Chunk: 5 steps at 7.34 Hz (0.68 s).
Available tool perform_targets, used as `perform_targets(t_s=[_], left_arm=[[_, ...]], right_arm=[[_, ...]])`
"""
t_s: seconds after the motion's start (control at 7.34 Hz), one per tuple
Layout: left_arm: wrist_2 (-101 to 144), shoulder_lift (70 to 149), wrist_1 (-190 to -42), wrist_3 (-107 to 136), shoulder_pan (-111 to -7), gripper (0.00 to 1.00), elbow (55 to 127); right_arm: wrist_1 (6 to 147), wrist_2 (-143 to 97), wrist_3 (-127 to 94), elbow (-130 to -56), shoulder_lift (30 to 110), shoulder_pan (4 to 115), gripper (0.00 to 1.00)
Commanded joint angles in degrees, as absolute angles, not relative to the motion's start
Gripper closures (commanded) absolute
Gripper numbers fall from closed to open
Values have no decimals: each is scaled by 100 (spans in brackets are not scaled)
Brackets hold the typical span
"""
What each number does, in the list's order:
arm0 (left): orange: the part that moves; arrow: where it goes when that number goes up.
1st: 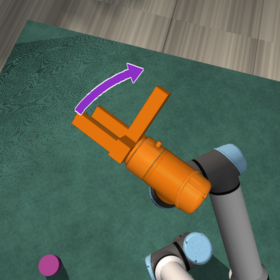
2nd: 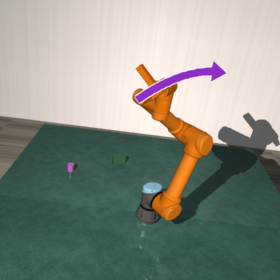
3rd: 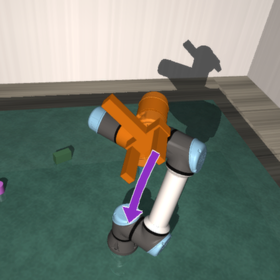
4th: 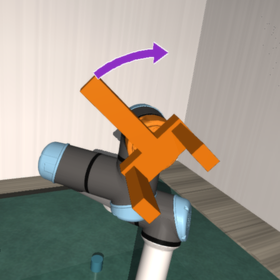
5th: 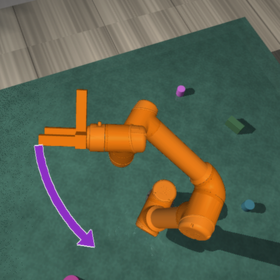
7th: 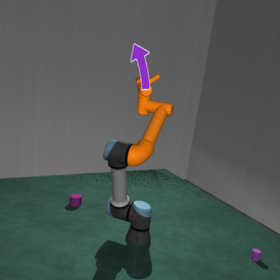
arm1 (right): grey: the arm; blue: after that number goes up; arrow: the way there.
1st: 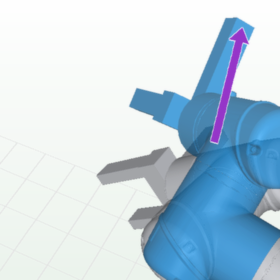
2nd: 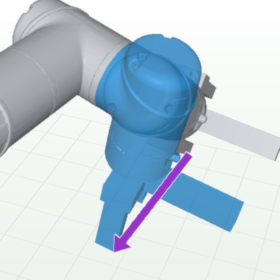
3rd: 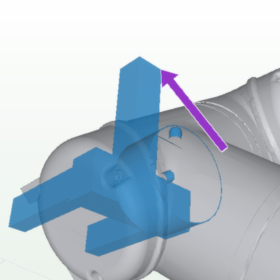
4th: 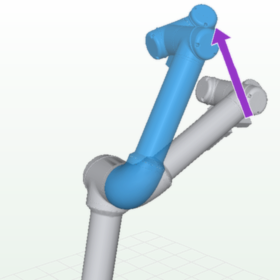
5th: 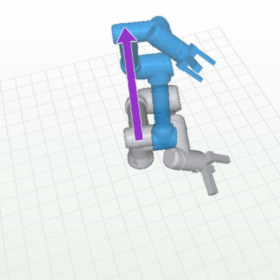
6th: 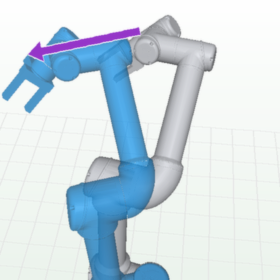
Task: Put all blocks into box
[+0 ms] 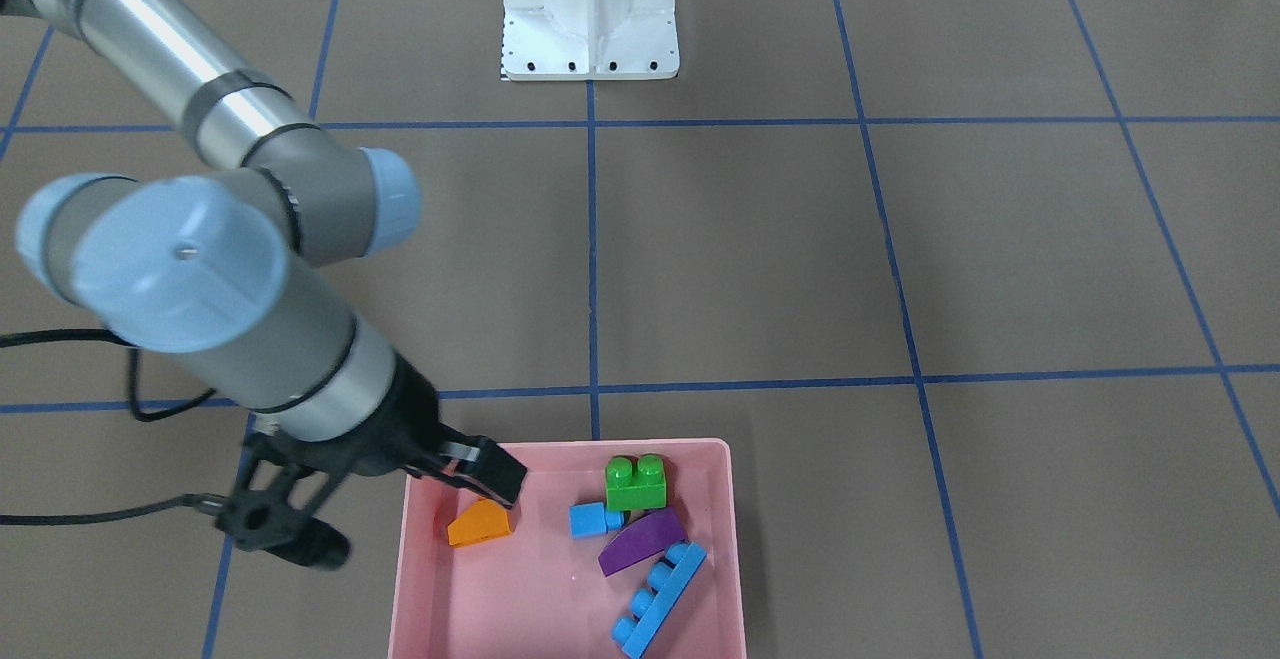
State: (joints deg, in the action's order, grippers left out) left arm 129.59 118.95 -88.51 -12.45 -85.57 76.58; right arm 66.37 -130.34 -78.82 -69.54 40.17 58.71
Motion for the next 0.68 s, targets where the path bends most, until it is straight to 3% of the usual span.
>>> perform_targets(t_s=[0.0,0.27,0.54], left_arm=[[13181,11664,-8824,-1503,-8771,0,7655],[13271,11488,-8824,-1512,-8877,0,7647],[13419,11252,-8824,-1625,-9069,0,7577]], right_arm=[[6662,-14127,-5960,-8619,6530,7077,0],[6671,-14458,-3974,-9007,8104,8055,0],[6793,-14441,-2151,-8983,9049,8646,0]])
